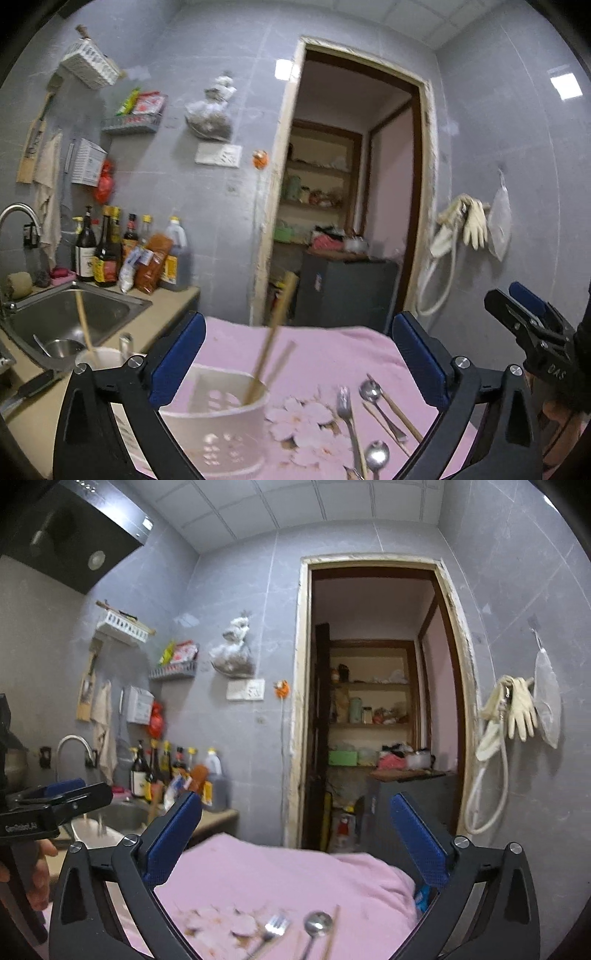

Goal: Organize utensils
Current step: 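Move both tools back over the utensils on the pink cloth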

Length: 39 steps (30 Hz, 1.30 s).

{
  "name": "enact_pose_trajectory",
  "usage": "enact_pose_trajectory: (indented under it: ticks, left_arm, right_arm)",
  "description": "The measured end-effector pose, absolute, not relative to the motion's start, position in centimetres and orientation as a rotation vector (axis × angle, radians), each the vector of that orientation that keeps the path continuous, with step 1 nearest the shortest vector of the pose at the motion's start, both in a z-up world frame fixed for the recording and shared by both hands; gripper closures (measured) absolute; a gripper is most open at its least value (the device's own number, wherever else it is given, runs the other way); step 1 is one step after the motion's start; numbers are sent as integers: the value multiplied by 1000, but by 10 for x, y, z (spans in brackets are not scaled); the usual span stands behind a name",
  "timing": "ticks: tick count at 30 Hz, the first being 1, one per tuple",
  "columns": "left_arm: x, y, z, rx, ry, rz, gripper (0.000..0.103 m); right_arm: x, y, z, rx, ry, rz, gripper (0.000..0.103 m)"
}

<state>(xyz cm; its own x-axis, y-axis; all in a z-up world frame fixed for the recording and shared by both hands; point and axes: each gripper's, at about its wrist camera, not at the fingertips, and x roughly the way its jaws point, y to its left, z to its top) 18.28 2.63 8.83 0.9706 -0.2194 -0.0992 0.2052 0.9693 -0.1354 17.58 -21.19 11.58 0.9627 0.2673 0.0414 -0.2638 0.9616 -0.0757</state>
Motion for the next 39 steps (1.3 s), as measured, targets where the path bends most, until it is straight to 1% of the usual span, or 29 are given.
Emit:
enact_pose_trajectory:
  ticks: [7,18,20,22,23,24,25,26,27,28,29,30,32,34,36,37,39]
  left_arm:
    - [192,-8,61,-72,216,-268,4]
    - [221,-53,13,34,439,-344,4]
    - [228,-58,6,36,481,-356,5]
    - [235,-61,-2,39,516,-360,10]
    - [239,-63,-4,45,533,-357,16]
    - [243,-65,-6,57,554,-348,23]
    - [247,-69,-10,75,577,-338,27]
    - [252,-71,-13,87,595,-336,34]
    - [256,-74,-15,93,610,-337,38]
    - [260,-75,-15,98,623,-334,40]
    - [265,-78,-17,105,638,-331,43]
    - [269,-80,-19,109,649,-330,47]
    - [281,-83,-22,115,675,-322,52]
    - [295,-85,-26,112,707,-323,58]
    - [306,-85,-31,101,736,-323,69]
    - [313,-85,-34,92,752,-320,71]
    - [326,-84,-37,69,785,-313,75]
  right_arm:
    - [183,-241,92,-108,26,238,0]
    - [214,-267,65,-115,266,253,0]
    - [221,-269,60,-107,310,263,4]
    - [226,-272,55,-106,347,264,8]
    - [230,-273,52,-105,367,268,13]
    - [234,-275,50,-102,389,271,17]
    - [239,-276,46,-97,421,277,21]
    - [243,-278,44,-93,441,282,25]
    - [249,-279,41,-84,476,293,27]
    - [252,-280,39,-79,498,299,32]
    - [259,-281,36,-73,529,309,37]
    - [265,-281,33,-70,561,321,40]
    - [275,-280,28,-66,612,338,50]
    - [286,-278,22,-58,664,360,57]
    - [297,-276,14,-50,711,379,61]
    - [303,-276,11,-50,731,382,65]
    - [314,-274,4,-45,767,387,68]
